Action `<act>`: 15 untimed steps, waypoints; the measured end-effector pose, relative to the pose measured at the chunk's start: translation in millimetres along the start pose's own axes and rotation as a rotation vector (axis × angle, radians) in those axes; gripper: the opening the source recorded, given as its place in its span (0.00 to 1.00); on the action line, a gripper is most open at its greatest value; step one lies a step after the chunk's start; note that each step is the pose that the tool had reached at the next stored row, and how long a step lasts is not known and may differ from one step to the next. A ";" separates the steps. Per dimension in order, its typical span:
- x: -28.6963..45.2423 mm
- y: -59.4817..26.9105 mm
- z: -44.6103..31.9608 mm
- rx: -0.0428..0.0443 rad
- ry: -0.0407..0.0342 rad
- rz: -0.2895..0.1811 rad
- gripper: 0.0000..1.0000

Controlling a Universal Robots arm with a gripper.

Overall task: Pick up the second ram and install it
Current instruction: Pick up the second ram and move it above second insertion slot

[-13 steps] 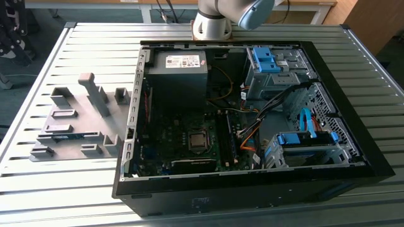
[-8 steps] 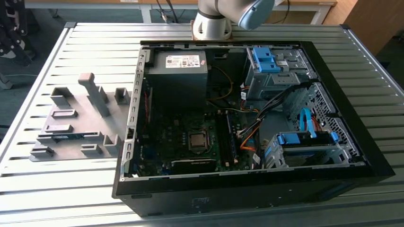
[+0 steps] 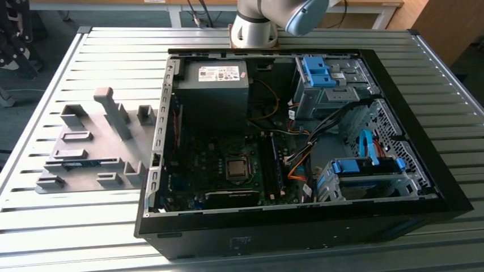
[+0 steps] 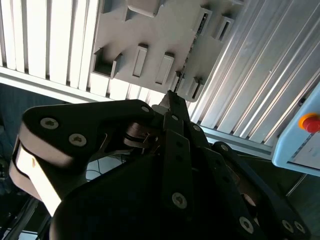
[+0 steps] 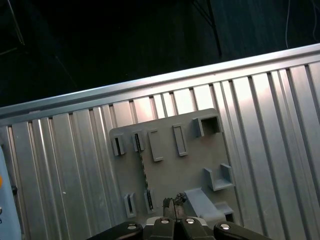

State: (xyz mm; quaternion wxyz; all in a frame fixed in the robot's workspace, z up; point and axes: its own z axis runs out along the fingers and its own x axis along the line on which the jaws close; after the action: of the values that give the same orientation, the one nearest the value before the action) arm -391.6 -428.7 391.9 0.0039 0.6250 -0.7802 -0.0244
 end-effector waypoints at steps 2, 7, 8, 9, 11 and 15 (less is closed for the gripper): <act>0.0 0.0 0.0 0.0000 0.0001 -0.002 0.11; 0.0 0.0 0.0 -0.0001 0.0003 -0.007 0.11; 0.0 0.0 0.0 -0.0002 0.0004 -0.008 0.11; 0.0 0.0 0.0 -0.0002 0.0004 -0.009 0.11; 0.0 0.0 0.0 -0.0003 0.0005 -0.011 0.11; 0.0 0.0 0.0 -0.0004 0.0007 -0.016 0.11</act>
State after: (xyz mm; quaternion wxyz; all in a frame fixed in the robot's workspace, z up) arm -391.6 -428.7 391.9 0.0041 0.6310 -0.7754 -0.0244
